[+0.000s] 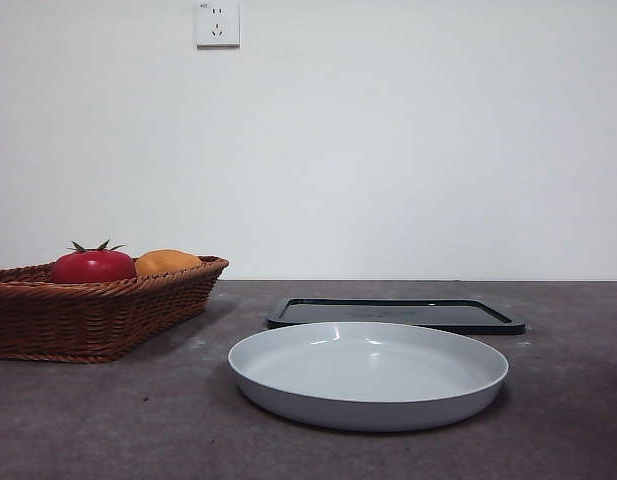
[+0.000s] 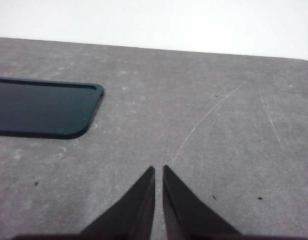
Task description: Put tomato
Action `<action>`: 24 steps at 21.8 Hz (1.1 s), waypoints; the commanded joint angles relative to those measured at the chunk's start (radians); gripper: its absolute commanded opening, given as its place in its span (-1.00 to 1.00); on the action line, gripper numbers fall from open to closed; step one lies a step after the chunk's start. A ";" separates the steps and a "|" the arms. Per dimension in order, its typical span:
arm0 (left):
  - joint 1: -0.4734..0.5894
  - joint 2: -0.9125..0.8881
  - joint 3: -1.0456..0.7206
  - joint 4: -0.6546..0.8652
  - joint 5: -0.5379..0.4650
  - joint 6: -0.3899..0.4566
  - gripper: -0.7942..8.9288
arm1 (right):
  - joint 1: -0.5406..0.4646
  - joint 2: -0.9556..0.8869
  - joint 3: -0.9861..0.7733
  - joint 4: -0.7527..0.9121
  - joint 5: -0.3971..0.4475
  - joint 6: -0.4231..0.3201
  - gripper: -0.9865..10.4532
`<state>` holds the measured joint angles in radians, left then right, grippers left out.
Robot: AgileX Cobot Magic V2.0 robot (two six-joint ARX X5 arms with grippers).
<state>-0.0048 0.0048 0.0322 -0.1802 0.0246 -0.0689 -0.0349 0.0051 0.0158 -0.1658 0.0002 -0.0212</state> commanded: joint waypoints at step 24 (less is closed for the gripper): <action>0.000 0.000 0.027 0.028 -0.003 -0.074 -0.81 | 0.002 -0.001 0.034 0.051 -0.027 0.193 -0.81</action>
<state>-0.0048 0.0048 0.0368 -0.1734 0.0246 -0.1051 -0.0341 0.0051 0.0242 -0.1253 -0.0261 0.1165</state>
